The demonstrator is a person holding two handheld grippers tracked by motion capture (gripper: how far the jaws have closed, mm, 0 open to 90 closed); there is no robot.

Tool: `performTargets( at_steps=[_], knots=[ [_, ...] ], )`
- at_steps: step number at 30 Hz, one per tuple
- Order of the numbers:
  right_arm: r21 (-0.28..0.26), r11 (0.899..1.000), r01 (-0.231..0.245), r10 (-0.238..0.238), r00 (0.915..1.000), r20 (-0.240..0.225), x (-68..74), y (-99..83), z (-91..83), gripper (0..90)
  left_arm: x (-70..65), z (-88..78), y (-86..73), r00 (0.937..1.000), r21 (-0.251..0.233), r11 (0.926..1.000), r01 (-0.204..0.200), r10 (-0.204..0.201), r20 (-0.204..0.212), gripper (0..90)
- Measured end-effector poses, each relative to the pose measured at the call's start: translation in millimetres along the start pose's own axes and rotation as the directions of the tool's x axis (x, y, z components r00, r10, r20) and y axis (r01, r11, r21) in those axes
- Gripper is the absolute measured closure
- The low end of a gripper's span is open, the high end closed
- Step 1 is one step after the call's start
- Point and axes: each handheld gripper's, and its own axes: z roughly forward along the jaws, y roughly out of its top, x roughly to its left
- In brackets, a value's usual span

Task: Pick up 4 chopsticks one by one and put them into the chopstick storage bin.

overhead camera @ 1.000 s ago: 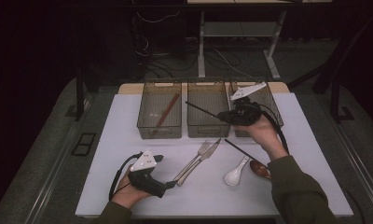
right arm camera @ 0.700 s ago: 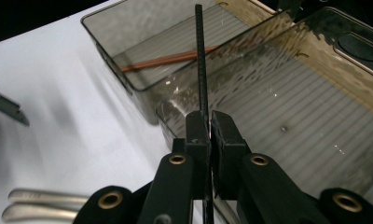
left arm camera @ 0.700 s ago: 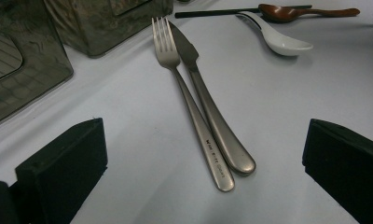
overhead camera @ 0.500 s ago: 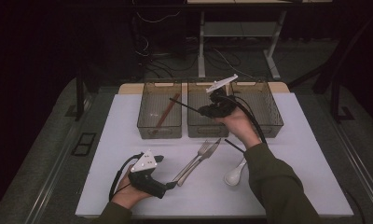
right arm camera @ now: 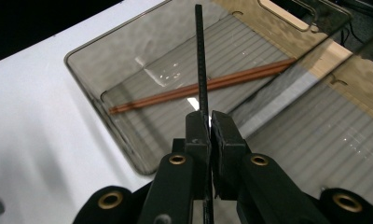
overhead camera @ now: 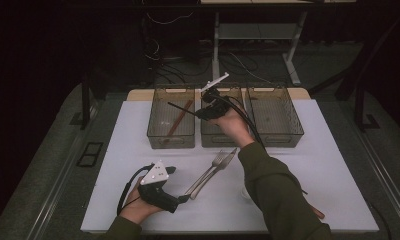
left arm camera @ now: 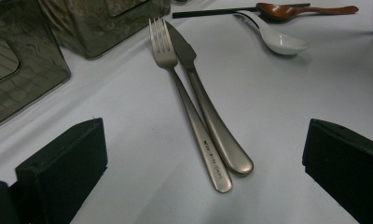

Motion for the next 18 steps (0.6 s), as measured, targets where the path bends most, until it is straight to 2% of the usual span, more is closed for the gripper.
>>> performTargets(
  at_steps=[4, 12, 18],
  knots=[
    [0.026, 1.0, 0.002, -0.002, 1.0, 0.009, 6.6, 9.3, 16.4, 85.8, -0.9, 0.7, -0.1, 1.0, 0.002, 1.0, 0.002, -0.002, 0.002, 0.0],
    [0.079, 0.996, -0.034, 0.031, 0.9987, 0.04, 11.8, 24.8, 49.9, 85.8, -1.2, 0.9, 0.5, 1.0, -0.004, 1.0, 0.001, -0.001, 0.004, 0.0],
    [0.083, 0.995, -0.057, 0.053, 0.9974, 0.049, 11.3, 32.6, 71.4, 85.5, -2.9, 1.2, 0.4, 0.9999, -0.003, 1.0, 0.001, -0.001, 0.01, 0.0]
  ],
)
